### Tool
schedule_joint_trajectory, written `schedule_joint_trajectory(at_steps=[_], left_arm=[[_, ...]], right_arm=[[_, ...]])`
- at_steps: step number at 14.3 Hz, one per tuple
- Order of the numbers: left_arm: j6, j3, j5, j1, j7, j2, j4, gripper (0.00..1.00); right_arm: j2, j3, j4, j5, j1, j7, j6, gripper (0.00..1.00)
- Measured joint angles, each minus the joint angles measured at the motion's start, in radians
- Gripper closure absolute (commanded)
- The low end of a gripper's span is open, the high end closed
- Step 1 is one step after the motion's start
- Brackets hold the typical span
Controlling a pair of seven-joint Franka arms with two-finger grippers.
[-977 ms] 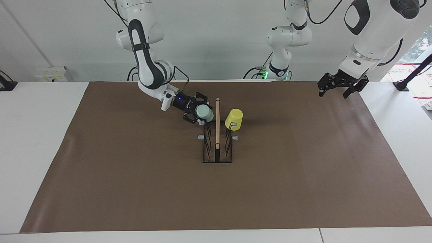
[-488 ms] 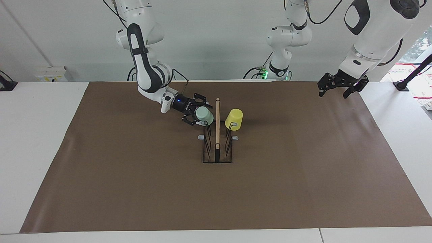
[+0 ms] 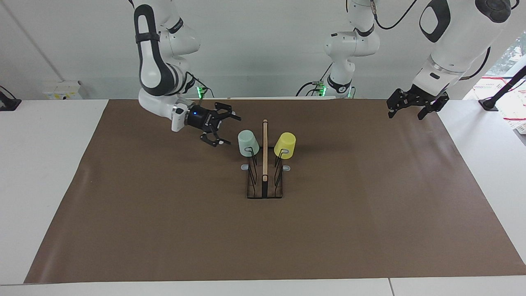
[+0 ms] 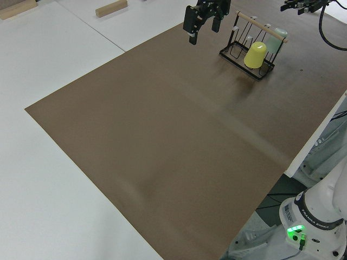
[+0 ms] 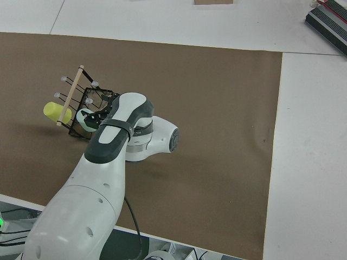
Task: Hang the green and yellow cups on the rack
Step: 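Open the right gripper and withdraw it from the green cup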
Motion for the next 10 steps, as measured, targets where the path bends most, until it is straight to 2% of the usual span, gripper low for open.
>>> schedule_joint_trajectory(at_steps=[3,5,7,10], left_arm=[[0.000,0.000,0.000,0.000,0.000,0.000,0.000,0.00],[0.000,0.000,0.000,0.000,0.000,0.000,0.000,0.00],[0.000,0.000,0.000,0.000,0.000,0.000,0.000,0.00],[0.000,0.000,0.000,0.000,0.000,0.000,0.000,0.00]], right_arm=[[0.015,-0.009,0.072,-0.343,-0.270,0.042,-0.239,0.00],[0.035,-0.012,0.137,-0.527,-0.399,0.043,-0.354,0.00],[0.061,-0.012,0.228,-0.715,-0.464,0.043,-0.415,0.00],[0.101,-0.012,0.406,-1.019,-0.498,0.049,-0.464,0.00]])
